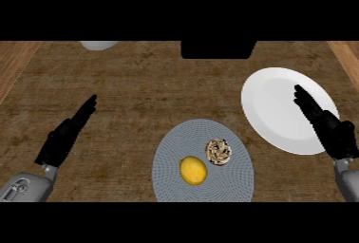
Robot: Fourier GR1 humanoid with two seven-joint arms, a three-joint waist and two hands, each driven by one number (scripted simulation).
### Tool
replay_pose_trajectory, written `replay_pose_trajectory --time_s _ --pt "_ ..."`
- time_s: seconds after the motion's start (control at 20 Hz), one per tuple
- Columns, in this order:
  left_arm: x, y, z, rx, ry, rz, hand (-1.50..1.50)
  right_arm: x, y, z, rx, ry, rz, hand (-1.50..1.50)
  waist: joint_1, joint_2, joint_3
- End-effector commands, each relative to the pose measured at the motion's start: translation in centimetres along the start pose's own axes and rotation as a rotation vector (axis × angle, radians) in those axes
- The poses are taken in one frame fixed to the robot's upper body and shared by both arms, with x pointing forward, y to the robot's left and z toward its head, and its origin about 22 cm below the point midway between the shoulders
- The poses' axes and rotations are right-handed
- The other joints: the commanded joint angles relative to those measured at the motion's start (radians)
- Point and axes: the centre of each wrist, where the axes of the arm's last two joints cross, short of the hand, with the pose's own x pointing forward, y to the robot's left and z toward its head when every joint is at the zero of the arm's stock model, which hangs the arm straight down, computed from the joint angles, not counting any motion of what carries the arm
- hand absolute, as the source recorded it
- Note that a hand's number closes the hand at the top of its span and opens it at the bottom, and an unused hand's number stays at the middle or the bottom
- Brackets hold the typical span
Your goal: Pick the lemon from the placemat and place it in the plate
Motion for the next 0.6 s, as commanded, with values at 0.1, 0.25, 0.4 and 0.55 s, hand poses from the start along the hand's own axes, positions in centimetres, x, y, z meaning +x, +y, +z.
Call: replay_pose_trajectory --time_s 0.1,0.25,0.4,0.55 --pt "-2.0 -2.1 1.3 0.031 0.127 0.168 0.00 8.4 3.7 -4.4 0.211 -0.315 -0.135 1.50 0.050 0.026 0.001" --pt "-2.9 -5.1 1.2 0.041 0.234 0.303 0.00 13.8 6.3 -6.2 0.386 -0.583 -0.259 1.50 0.111 0.041 0.003" --pt "-2.6 -7.4 1.9 0.028 0.256 0.414 0.00 11.7 6.1 -8.1 0.080 -0.503 0.045 1.50 0.053 0.035 0.002" --pt "-2.1 -6.0 1.9 0.052 0.258 0.419 0.00 8.2 9.1 -8.4 0.088 -0.560 -0.138 -1.50 0.027 0.032 0.003"
